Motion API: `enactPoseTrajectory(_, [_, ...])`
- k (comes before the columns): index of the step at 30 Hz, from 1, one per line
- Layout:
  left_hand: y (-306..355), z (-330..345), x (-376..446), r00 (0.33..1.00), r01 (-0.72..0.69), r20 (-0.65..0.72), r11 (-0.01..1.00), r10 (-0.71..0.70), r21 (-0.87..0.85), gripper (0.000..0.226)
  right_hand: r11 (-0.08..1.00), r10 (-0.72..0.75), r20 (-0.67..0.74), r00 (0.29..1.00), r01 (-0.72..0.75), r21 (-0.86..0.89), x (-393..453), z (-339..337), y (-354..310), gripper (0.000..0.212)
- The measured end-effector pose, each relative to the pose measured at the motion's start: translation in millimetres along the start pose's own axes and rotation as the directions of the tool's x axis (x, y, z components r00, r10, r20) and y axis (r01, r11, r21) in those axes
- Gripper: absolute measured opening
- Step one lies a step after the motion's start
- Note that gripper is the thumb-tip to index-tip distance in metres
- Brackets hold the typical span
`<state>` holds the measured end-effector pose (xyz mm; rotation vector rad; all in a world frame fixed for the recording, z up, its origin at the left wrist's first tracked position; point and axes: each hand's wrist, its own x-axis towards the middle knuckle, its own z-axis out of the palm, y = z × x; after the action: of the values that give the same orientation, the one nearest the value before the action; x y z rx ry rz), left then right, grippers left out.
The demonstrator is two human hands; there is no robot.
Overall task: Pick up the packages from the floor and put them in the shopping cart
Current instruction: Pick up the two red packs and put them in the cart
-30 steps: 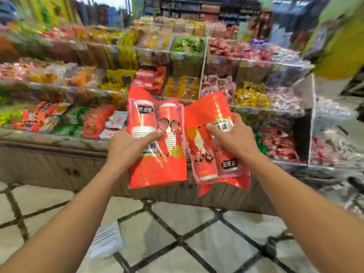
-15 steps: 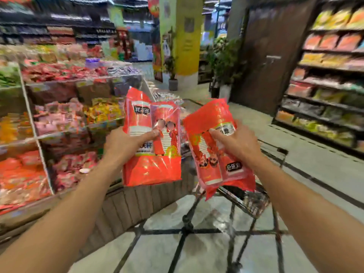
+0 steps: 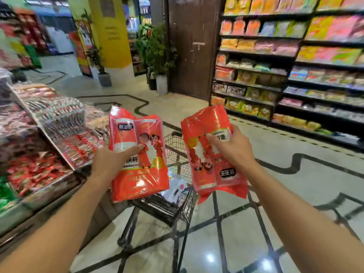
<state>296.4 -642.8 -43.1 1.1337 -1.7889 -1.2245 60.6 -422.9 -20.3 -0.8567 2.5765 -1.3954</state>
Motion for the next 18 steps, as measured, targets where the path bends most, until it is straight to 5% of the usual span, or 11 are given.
enactPoseTrajectory(8, [-5,129,110,0.994,0.067,0.089,0.997,-0.064,-0.03,0.038,0.999,0.053,0.008,0.999,-0.053,-0.011,140,14,56,0.07])
enactPoseTrajectory(10, [-9,157,145,0.991,0.1,0.099,0.993,-0.094,-0.06,0.055,0.999,0.044,0.012,0.999,-0.044,-0.023,186,30,64,0.073])
enactPoseTrajectory(13, [-16,187,197,0.991,0.13,0.052,0.988,-0.126,-0.082,0.082,0.999,0.046,0.044,0.998,-0.045,-0.029,251,52,69,0.065])
enactPoseTrajectory(18, [-30,218,263,0.984,0.177,-0.002,0.98,-0.178,-0.095,0.077,1.0,-0.014,0.133,0.991,0.014,0.0,340,91,74,0.055])
